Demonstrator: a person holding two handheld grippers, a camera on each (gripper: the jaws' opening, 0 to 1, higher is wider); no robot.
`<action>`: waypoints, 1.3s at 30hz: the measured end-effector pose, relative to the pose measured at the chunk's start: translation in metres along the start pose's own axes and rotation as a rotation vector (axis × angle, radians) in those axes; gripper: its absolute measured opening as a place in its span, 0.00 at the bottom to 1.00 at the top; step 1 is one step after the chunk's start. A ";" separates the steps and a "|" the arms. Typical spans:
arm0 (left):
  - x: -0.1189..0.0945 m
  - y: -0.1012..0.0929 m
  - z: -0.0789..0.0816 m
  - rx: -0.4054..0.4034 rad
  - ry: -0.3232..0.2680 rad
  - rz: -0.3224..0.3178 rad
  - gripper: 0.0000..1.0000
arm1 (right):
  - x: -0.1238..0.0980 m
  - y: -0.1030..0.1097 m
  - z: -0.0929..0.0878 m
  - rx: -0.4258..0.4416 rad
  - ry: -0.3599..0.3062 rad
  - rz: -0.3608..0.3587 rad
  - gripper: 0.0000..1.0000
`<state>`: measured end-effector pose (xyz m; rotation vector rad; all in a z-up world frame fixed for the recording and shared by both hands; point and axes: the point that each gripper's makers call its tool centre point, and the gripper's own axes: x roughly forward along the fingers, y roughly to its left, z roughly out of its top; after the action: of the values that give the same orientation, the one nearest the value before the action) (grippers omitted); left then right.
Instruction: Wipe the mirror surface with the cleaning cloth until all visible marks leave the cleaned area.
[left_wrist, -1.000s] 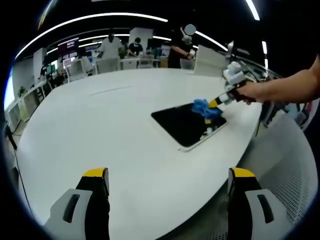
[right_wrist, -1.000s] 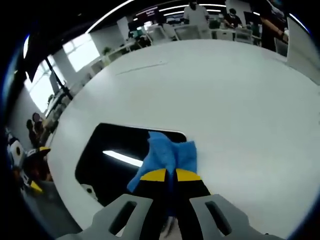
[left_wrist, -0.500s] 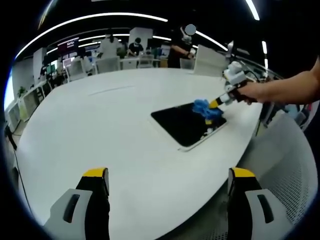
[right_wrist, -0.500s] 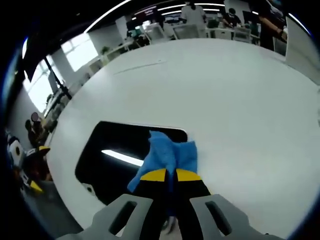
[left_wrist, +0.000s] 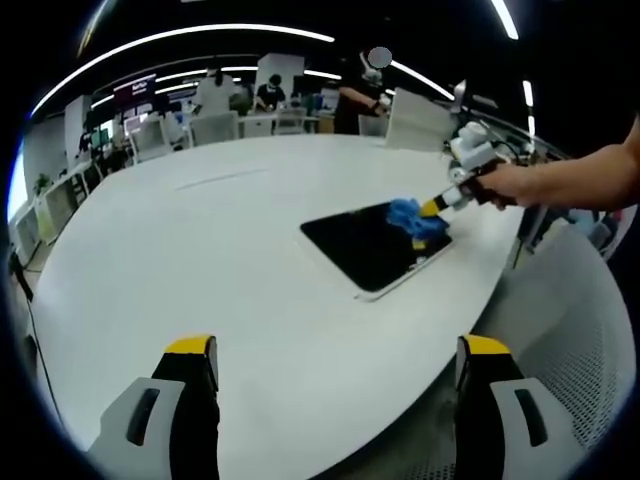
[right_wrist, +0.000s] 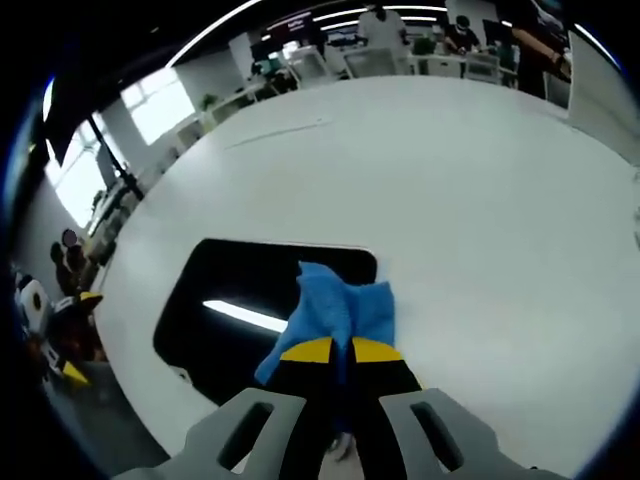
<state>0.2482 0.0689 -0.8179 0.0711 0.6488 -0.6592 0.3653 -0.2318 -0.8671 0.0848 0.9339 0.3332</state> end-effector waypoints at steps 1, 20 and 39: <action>0.000 0.000 0.000 0.000 0.001 -0.001 0.99 | 0.000 0.000 -0.001 0.003 0.000 0.001 0.00; 0.000 0.000 -0.001 0.006 0.008 -0.001 0.98 | -0.009 0.004 -0.011 0.024 -0.056 0.006 0.00; 0.000 0.000 0.001 0.001 -0.004 -0.001 0.99 | -0.019 0.005 -0.025 0.020 -0.100 -0.032 0.00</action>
<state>0.2485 0.0689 -0.8172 0.0704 0.6447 -0.6607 0.3340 -0.2351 -0.8661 0.1043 0.8390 0.2874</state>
